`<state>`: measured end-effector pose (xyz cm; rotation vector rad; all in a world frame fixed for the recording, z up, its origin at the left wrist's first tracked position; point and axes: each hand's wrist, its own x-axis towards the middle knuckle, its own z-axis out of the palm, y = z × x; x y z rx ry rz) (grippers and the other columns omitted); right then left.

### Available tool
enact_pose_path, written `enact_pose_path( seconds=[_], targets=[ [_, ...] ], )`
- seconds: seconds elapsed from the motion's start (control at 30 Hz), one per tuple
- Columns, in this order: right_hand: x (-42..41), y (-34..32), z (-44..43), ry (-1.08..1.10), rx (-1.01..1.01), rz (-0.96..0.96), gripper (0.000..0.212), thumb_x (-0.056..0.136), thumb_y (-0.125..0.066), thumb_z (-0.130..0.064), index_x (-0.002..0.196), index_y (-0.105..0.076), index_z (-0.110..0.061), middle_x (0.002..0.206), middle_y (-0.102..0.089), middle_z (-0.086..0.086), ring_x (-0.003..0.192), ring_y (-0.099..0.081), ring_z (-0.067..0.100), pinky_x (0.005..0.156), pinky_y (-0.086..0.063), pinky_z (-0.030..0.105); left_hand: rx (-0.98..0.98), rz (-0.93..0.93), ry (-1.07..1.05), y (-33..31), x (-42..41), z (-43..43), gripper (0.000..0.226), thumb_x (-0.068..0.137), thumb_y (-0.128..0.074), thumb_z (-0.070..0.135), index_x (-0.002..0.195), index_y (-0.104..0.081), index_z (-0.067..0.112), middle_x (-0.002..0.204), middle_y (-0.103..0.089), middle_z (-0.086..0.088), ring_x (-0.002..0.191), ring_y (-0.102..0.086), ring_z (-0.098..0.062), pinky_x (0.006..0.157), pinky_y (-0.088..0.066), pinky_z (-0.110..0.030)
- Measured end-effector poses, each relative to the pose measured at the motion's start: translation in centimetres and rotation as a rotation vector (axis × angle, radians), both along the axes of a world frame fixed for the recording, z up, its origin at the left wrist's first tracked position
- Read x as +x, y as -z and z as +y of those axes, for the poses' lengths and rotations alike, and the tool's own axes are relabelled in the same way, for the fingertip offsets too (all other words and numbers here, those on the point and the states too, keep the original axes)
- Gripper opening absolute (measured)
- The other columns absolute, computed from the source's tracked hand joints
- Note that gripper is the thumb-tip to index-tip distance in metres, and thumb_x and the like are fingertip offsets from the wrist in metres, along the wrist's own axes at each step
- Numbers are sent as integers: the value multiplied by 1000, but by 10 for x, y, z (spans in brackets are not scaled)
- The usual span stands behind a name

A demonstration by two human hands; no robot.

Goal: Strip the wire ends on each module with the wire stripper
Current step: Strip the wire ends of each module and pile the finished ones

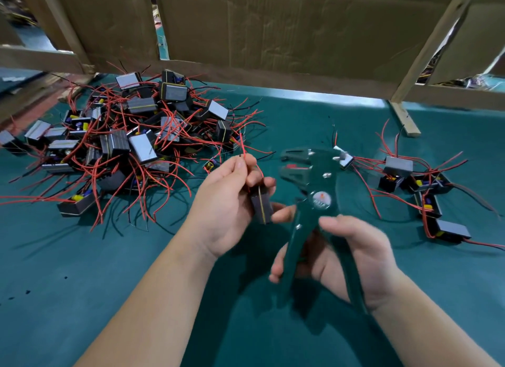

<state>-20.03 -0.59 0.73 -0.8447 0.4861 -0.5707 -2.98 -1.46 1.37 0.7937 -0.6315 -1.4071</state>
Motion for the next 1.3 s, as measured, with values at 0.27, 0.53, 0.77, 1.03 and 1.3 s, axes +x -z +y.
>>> enact_pose_path(
  seconds=[0.27, 0.53, 0.77, 1.03, 1.3],
  targets=[
    [8, 4, 4, -7, -23, 72, 75, 56, -84, -30, 120, -59, -1, 80, -59, 33, 69, -62, 42, 70, -51, 52, 45, -32, 5, 3, -6, -1, 20, 102, -37, 21, 86, -50, 18, 71, -64, -3, 49, -58, -17, 39, -43, -22],
    [-10, -3, -12, 332, 27, -2, 86, 45, -85, -29, 122, -59, 0, 103, -64, 13, 65, -63, 38, 65, -55, 52, -81, -692, -439, 15, 25, -12, 34, 102, -42, 21, 75, -62, 21, 60, -64, 9, 55, -59, -5, 53, -47, -15],
    [-43, -8, -31, 758, -156, 24, 22, 88, -37, -11, 98, -56, -7, 82, -68, 7, 71, -67, 37, 70, -58, 50, -50, -770, -809, 9, 60, -8, 30, 102, -38, 25, 82, -61, 20, 56, -58, 10, 44, -51, -6, 40, -43, -24],
    [-44, -6, -34, 735, -37, 107, 23, 94, -35, -12, 105, -53, -3, 97, -61, 18, 72, -66, 41, 65, -59, 50, -461, -1100, -1162, 4, 57, 3, 18, 95, -47, 5, 106, -55, 17, 94, -58, -8, 63, -57, -37, 51, -45, -44],
    [-45, -8, -36, 631, 77, 31, 35, 67, -57, -18, 98, -49, -5, 104, -66, 30, 72, -67, 38, 64, -58, 47, 407, -1570, -894, 11, 61, 1, 24, 90, -52, 26, 109, -67, 29, 147, -37, -8, 138, -23, -29, 110, -13, -47]
  ],
)
